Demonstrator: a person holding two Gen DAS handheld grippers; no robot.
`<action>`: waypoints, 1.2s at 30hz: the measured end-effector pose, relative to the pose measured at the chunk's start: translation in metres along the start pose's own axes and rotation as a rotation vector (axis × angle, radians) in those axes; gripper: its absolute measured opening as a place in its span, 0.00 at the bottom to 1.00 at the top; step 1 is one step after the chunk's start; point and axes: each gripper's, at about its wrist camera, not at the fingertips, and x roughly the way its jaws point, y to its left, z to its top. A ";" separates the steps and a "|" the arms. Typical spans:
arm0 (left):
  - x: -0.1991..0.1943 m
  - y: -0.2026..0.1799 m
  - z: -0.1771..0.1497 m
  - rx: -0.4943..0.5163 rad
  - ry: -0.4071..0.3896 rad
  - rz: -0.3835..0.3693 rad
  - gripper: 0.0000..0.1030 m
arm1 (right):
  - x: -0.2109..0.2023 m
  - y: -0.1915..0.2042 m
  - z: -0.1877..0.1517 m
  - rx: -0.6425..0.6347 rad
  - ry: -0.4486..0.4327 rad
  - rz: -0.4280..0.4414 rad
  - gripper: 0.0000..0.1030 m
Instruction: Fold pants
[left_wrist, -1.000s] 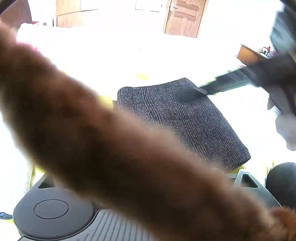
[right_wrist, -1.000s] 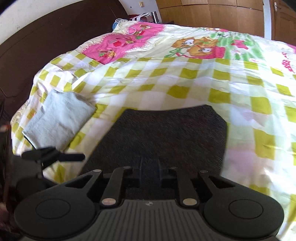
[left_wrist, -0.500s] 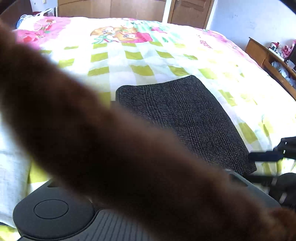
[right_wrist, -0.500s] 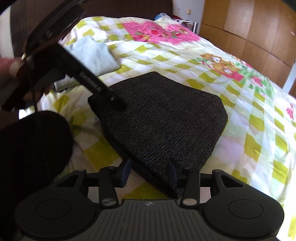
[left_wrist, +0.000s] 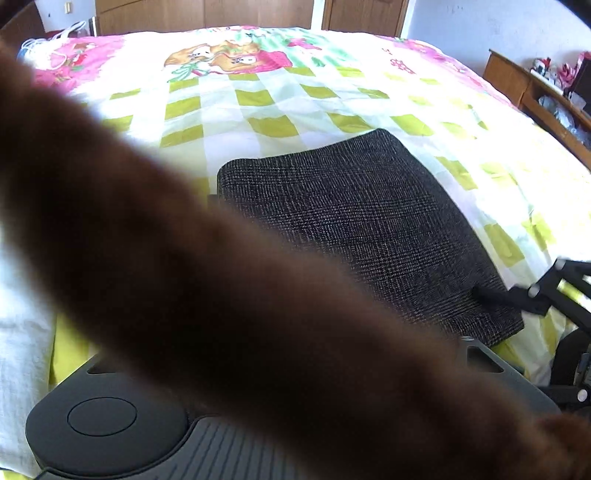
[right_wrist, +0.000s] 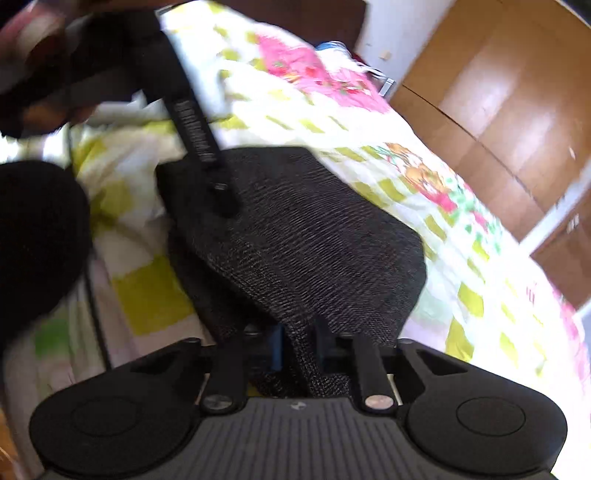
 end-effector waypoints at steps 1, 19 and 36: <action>-0.005 0.001 0.001 -0.005 -0.009 -0.002 0.57 | -0.007 -0.009 0.004 0.044 -0.013 -0.002 0.24; -0.028 0.002 -0.016 0.040 -0.052 0.062 0.51 | -0.040 -0.038 -0.010 0.199 0.006 0.105 0.35; 0.007 -0.051 0.011 0.170 -0.140 0.091 0.57 | 0.105 -0.099 0.019 0.472 -0.006 0.030 0.38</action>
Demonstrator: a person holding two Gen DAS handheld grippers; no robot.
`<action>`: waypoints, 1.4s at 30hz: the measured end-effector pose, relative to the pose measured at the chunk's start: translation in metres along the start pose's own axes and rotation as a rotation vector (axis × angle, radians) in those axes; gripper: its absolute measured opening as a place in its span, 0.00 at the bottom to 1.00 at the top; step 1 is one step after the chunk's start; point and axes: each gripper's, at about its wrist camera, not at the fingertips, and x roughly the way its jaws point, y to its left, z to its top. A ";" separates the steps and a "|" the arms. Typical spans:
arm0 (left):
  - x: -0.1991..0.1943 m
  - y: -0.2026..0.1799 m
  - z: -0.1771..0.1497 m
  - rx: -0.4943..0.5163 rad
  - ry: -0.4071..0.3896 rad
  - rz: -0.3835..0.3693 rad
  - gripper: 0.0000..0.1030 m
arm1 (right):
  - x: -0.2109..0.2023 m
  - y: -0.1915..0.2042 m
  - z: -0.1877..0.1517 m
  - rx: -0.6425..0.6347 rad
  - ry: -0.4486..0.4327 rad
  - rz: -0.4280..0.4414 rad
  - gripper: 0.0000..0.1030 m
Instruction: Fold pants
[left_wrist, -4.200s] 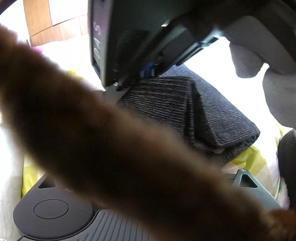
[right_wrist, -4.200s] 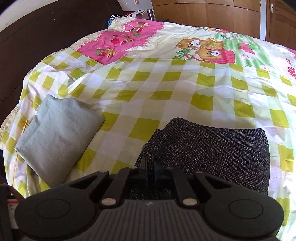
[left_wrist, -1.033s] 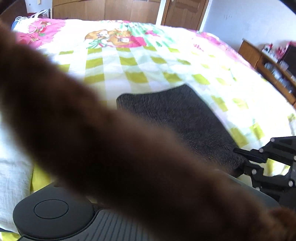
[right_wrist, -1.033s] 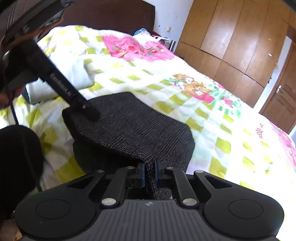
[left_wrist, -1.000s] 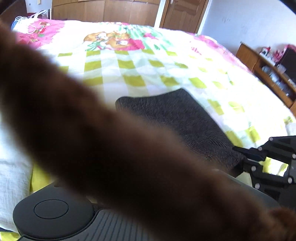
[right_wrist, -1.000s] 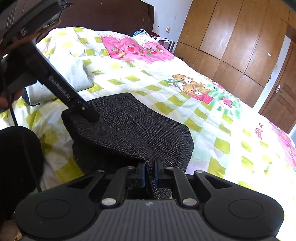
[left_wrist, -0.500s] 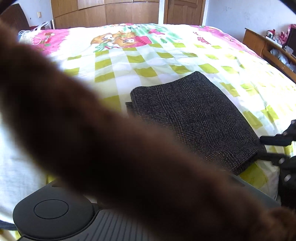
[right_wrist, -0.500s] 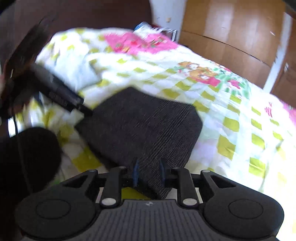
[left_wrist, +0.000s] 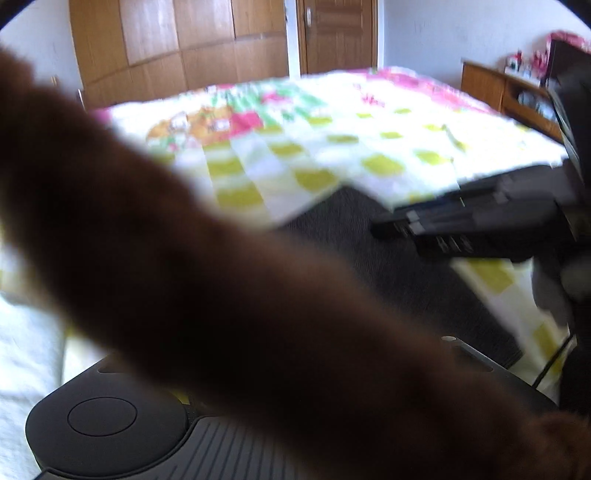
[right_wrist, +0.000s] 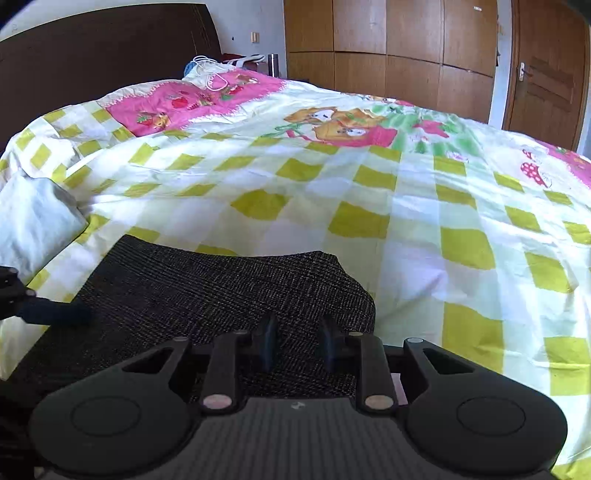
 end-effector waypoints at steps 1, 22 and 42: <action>0.005 -0.001 -0.005 0.021 0.002 0.016 0.58 | -0.005 0.001 0.001 -0.001 -0.004 -0.004 0.38; -0.032 0.001 -0.020 -0.016 -0.048 0.074 0.73 | -0.056 -0.046 -0.063 0.422 0.115 0.185 0.49; -0.007 -0.011 -0.022 0.003 -0.003 0.107 0.82 | -0.040 -0.068 -0.066 0.602 0.101 0.407 0.38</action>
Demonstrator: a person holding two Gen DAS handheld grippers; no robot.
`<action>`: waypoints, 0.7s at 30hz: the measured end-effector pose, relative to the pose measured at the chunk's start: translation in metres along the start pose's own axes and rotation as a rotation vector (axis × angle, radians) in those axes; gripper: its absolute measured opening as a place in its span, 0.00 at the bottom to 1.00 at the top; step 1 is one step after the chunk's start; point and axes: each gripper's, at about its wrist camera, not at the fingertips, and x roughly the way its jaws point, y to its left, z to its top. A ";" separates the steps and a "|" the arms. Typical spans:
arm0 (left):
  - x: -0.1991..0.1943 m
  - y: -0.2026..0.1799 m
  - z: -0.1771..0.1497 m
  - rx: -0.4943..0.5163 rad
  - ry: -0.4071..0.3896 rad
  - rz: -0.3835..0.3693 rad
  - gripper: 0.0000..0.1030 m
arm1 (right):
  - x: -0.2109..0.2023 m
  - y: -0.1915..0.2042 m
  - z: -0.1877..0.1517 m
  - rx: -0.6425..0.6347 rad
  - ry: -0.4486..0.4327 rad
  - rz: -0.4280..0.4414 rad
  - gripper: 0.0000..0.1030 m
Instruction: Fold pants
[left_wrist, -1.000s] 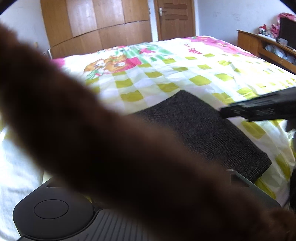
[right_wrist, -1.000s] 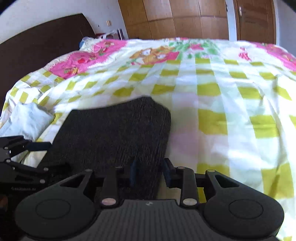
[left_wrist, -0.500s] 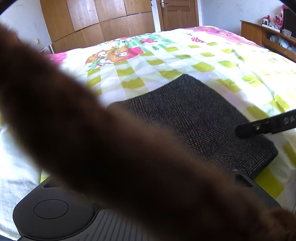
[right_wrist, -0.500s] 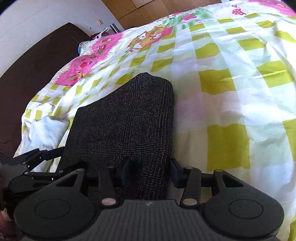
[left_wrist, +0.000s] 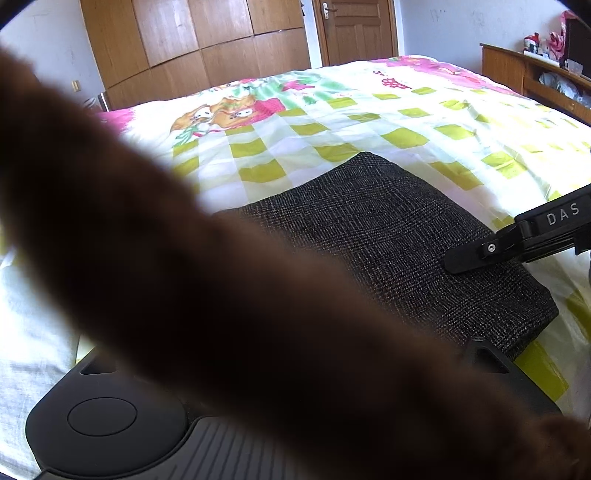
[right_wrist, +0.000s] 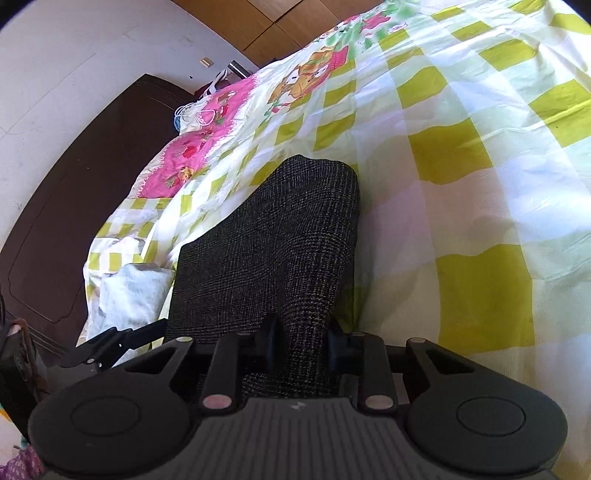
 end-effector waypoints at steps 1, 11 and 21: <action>-0.001 -0.001 0.001 0.002 0.003 0.001 0.82 | -0.004 0.001 0.000 -0.002 -0.007 0.006 0.37; -0.006 -0.009 0.008 0.005 0.003 -0.041 0.83 | -0.009 -0.002 -0.004 -0.007 -0.007 -0.063 0.39; 0.003 -0.007 0.005 -0.038 0.046 -0.027 0.92 | -0.005 0.012 -0.013 -0.124 -0.005 -0.138 0.52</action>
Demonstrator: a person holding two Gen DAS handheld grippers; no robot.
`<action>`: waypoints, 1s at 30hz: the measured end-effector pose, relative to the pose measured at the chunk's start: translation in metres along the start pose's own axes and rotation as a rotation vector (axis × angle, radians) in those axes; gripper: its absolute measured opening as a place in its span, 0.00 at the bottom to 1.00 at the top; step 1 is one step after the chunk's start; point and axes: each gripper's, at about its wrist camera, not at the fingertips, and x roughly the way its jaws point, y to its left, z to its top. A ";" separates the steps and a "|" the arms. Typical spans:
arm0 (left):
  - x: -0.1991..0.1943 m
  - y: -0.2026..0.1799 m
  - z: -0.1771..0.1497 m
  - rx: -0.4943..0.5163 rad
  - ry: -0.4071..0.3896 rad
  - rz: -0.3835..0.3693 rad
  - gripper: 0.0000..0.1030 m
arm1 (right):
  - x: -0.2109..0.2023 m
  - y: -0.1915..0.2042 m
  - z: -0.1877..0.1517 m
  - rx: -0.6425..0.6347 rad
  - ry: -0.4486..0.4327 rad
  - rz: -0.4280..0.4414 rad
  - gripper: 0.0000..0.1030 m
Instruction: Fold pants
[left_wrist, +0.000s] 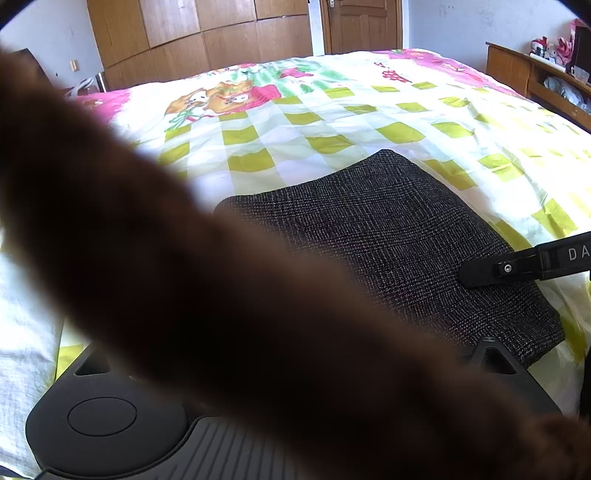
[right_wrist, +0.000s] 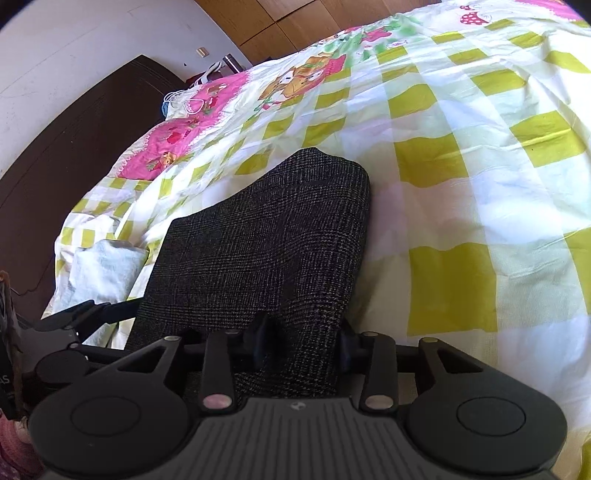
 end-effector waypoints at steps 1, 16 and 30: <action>0.000 -0.001 -0.001 0.002 -0.001 0.001 0.92 | 0.001 0.000 0.000 -0.003 0.001 -0.003 0.52; 0.008 0.013 -0.010 -0.111 -0.013 -0.068 0.99 | 0.000 0.008 -0.006 -0.016 -0.021 -0.056 0.54; 0.014 0.017 -0.013 -0.138 0.003 -0.104 1.00 | 0.002 0.012 -0.008 -0.035 -0.022 -0.083 0.56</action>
